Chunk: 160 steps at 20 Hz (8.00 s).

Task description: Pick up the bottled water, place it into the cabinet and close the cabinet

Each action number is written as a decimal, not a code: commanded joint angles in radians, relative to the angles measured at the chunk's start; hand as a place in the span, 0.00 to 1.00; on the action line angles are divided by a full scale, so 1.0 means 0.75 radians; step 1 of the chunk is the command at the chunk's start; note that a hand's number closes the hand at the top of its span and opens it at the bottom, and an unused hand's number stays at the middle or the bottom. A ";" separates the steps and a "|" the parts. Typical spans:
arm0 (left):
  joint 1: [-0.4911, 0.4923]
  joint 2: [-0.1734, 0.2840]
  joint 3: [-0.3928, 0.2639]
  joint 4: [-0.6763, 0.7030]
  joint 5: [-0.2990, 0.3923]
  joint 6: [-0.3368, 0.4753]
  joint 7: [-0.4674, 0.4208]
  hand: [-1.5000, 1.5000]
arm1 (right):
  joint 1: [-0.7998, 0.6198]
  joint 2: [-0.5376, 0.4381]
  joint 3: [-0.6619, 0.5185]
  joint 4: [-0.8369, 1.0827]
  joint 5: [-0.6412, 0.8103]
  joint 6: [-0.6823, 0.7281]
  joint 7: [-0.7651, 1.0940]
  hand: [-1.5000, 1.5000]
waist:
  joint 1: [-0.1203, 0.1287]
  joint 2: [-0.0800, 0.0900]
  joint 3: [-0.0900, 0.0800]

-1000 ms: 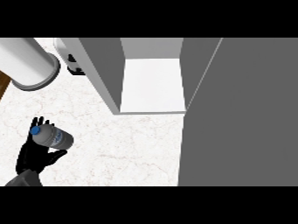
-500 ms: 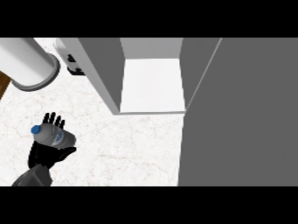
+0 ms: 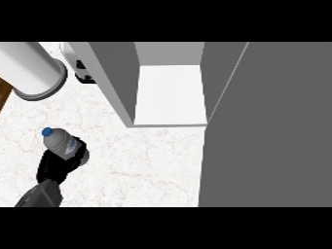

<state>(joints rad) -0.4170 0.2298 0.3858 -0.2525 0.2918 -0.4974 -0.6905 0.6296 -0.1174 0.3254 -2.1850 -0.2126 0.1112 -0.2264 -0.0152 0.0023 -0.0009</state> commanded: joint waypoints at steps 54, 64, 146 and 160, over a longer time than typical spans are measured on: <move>-0.030 -0.305 -0.727 -1.360 0.179 0.870 0.762 1.00 | -0.052 -0.006 0.122 0.055 0.012 -0.101 -0.003 0.00 | 0.004 -0.004 0.002; -0.248 -0.303 -0.806 -1.233 -0.040 1.144 0.731 1.00 | -0.134 0.016 0.128 0.084 -0.017 -0.091 0.026 0.00 | -0.049 0.008 0.002; 0.017 -0.131 -0.837 -1.439 0.090 1.005 0.485 0.00 | -0.136 -0.025 0.120 0.105 -0.012 -0.109 0.007 0.00 | 0.017 -0.005 0.002; 0.492 -0.154 -1.032 -2.176 0.038 1.077 0.711 0.00 | 0.009 -0.081 0.256 -0.021 0.094 -0.172 -0.041 0.00 | 0.020 -0.008 0.001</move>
<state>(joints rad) -0.1161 0.1153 -0.3473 -1.7502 0.3322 0.2927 -0.2237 0.6123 -0.1711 0.4794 -2.1668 -0.1699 0.0002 -0.2561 0.0013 -0.0032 0.0001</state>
